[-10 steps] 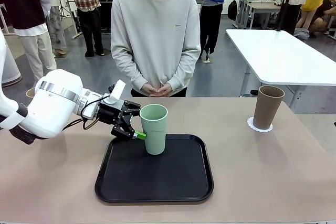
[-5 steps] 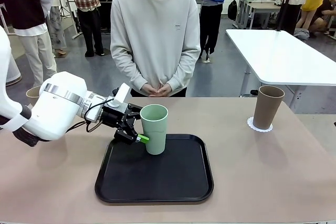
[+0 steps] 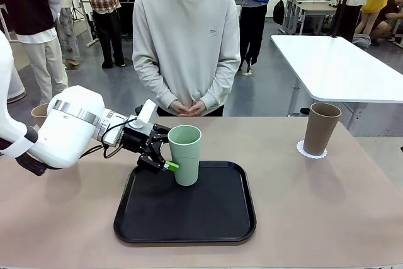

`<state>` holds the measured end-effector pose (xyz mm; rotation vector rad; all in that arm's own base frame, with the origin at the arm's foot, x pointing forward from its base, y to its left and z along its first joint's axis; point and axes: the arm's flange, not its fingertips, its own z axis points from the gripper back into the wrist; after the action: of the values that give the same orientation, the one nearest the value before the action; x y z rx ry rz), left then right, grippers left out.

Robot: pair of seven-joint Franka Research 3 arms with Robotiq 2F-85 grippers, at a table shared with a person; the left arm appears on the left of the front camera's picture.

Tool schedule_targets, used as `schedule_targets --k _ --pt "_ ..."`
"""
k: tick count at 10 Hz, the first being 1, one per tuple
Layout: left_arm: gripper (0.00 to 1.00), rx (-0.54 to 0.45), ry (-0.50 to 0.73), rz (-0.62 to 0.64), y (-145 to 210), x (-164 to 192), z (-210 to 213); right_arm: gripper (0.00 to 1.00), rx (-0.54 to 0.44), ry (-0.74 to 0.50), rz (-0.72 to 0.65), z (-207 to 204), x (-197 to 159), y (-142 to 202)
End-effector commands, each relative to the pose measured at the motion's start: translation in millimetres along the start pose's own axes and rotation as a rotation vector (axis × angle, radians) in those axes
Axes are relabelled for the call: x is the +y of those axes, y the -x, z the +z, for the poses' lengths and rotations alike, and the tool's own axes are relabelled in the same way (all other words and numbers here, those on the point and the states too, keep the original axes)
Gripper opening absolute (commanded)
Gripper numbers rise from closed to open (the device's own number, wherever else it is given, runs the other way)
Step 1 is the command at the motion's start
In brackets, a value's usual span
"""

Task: Place coasters on the table and set cups on them.
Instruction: Take one Reusable plastic cup from the Flat Tray and place it on a coaster set by the human.

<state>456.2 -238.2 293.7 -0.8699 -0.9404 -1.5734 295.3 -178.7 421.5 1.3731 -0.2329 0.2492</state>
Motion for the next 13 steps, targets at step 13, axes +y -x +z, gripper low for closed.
schedule_targets --k 13 --pt "1.0 -0.042 -0.032 -0.079 -13.1 12.7 -20.8 1.0 0.0 -0.009 0.004 -0.9 -0.6 1.7"
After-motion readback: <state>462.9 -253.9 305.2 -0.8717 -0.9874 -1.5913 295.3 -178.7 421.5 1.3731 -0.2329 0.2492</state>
